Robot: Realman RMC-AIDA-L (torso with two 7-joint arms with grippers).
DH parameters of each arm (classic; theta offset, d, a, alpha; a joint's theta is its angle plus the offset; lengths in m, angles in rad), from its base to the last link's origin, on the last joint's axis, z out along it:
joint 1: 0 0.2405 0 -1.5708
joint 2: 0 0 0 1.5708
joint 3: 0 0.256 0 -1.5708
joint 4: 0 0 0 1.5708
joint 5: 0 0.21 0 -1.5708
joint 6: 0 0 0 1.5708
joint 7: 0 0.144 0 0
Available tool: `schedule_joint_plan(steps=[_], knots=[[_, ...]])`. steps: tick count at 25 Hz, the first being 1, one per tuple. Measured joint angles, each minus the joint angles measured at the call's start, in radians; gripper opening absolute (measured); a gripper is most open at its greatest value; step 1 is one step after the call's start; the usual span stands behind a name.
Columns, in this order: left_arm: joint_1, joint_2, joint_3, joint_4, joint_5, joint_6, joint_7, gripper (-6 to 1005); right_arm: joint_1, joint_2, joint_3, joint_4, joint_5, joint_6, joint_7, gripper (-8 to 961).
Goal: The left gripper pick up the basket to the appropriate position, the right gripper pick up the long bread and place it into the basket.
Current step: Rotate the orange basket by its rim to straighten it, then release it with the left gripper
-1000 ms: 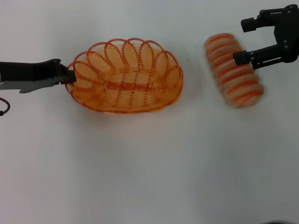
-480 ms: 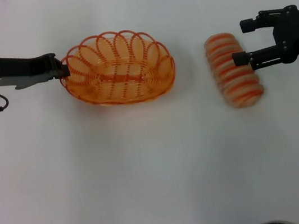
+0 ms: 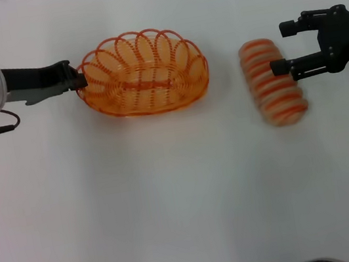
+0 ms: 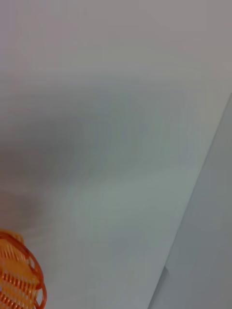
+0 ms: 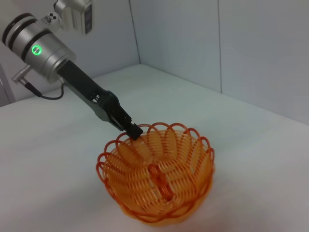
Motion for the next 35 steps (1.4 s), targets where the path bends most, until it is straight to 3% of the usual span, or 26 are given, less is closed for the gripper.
schedule_joint_plan(steps=[31,35], knots=[[0.022,0.0,0.032,-0.016,-0.032,-0.047,0.005,89,0.004,0.002,-0.001,0.0,0.0,0.002,0.0,898],[0.022,0.001,0.033,-0.014,-0.034,-0.044,0.014,185,0.004,0.002,-0.001,0.0,0.0,0.004,0.0,898]])
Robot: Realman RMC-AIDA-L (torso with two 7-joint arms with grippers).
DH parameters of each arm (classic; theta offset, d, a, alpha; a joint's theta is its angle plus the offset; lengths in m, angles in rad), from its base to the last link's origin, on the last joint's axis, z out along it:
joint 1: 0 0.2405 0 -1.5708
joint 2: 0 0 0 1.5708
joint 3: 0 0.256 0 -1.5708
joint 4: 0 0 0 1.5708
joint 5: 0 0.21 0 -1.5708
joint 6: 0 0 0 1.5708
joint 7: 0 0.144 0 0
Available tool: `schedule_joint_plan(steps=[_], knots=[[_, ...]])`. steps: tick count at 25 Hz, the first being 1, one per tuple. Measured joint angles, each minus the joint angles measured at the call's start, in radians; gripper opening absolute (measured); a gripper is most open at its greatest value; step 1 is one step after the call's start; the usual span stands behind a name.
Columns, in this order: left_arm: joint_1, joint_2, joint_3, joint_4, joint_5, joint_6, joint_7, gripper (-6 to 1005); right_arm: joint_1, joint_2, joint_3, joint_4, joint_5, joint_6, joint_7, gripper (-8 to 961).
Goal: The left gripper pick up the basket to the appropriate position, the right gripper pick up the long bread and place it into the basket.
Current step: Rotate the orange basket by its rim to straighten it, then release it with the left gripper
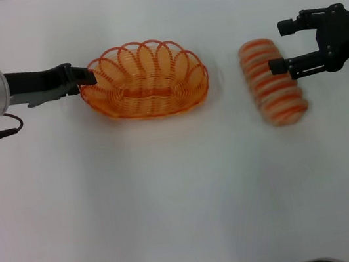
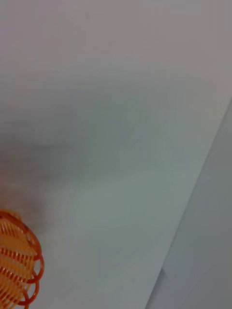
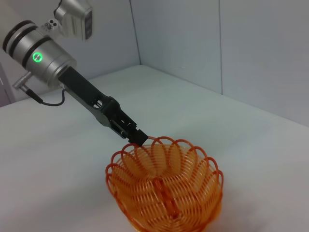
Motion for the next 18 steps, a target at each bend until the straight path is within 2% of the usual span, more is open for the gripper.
schedule_joint_plan(steps=[6,9,14,18], knots=[[0.003,0.002,-0.002,0.0,-0.005,0.007,0.019,434,-0.001,0.0,0.0,0.0,0.0,0.005,0.0,898],[0.005,0.005,-0.012,0.004,-0.028,0.009,0.059,672,-0.001,0.0,0.004,0.0,0.0,0.006,-0.002,898],[0.005,0.011,-0.086,0.003,-0.096,0.023,0.211,762,0.001,0.001,0.009,0.0,0.006,0.007,-0.001,898],[0.013,0.014,-0.19,-0.005,-0.232,0.111,0.467,778,-0.001,0.002,0.013,0.0,0.03,0.009,0.01,898]])
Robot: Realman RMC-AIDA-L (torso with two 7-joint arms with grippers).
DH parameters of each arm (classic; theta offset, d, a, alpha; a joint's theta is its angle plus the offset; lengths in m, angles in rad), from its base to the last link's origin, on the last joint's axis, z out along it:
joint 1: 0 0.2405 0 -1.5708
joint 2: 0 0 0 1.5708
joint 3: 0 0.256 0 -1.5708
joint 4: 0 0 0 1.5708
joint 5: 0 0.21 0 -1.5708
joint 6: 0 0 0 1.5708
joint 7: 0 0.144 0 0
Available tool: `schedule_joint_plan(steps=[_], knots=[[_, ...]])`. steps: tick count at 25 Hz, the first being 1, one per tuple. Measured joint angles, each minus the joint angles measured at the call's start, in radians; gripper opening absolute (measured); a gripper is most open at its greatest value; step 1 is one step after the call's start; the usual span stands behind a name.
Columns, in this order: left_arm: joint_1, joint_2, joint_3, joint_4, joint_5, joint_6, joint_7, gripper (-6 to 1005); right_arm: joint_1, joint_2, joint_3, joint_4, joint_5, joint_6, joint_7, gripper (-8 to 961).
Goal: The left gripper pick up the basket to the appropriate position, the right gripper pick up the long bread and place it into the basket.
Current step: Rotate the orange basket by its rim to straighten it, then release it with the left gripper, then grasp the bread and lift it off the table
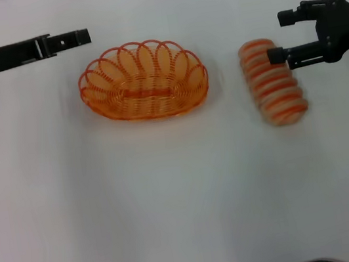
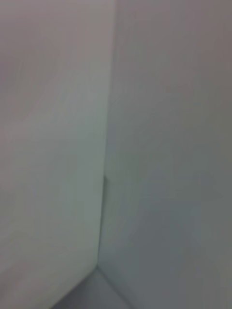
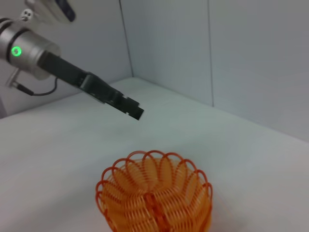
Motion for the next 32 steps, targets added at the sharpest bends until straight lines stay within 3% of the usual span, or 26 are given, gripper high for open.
schedule_joint_plan(steps=[5,10,16,22,32], knots=[[-0.001,0.015,-0.079,-0.012,-0.061,0.163,0.231,776,0.005,-0.012,-0.002,0.0,0.009,0.019,0.087,898],[-0.012,0.053,-0.119,-0.039,-0.059,0.366,0.376,774,0.008,-0.026,-0.002,0.0,0.01,0.022,0.168,897],[-0.002,0.084,-0.176,-0.031,-0.048,0.603,0.515,768,0.017,-0.068,-0.019,-0.01,0.002,0.024,0.38,897],[0.012,0.091,-0.196,-0.029,0.001,0.644,0.557,766,0.034,-0.091,-0.059,-0.052,-0.049,-0.007,0.547,897],[0.016,0.095,-0.204,-0.013,0.026,0.648,0.575,766,0.184,-0.101,-0.07,-0.102,-0.363,-0.079,0.848,898]])
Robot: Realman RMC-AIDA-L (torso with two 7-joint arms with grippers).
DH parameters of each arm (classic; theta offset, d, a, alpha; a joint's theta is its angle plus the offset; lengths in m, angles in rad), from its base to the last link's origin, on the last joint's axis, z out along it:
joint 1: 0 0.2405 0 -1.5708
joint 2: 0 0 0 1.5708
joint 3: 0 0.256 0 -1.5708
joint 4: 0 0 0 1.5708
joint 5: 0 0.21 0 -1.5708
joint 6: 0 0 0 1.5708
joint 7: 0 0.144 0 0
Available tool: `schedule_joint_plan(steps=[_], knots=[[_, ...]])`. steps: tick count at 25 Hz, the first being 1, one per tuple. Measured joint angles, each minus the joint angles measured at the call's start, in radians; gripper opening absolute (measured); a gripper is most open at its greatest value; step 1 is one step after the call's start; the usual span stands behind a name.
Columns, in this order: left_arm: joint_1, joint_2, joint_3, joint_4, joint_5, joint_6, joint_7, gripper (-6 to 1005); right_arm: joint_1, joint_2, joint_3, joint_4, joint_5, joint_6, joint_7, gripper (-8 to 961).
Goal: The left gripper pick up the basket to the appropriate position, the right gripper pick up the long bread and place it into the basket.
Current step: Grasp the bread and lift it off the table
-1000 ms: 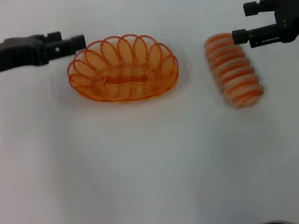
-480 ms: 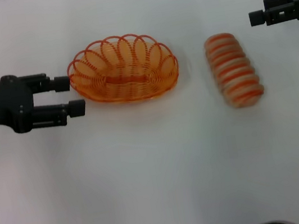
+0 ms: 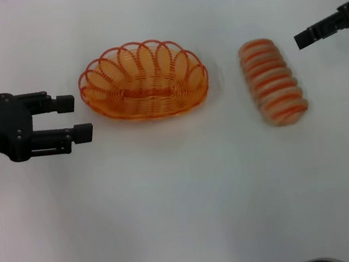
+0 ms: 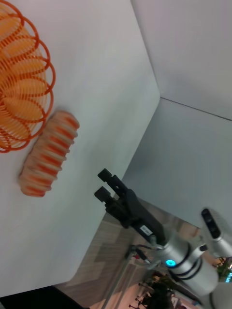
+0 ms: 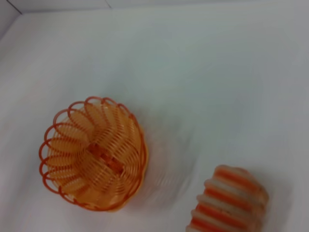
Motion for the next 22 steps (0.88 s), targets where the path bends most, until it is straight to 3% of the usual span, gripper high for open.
schedule_joint_plan(steps=[4,10,22], knots=[[0.0,0.0,0.0,0.001,0.009,0.0,0.005,765,0.077,0.007,-0.035,-0.008,-0.098,-0.04,0.096,898],[0.015,-0.005,-0.001,0.02,0.01,-0.01,0.018,765,0.164,0.041,-0.141,-0.009,-0.221,-0.051,0.216,898],[0.02,-0.008,0.005,0.033,0.049,-0.052,0.065,766,0.247,0.081,-0.287,0.001,-0.318,-0.024,0.431,884]])
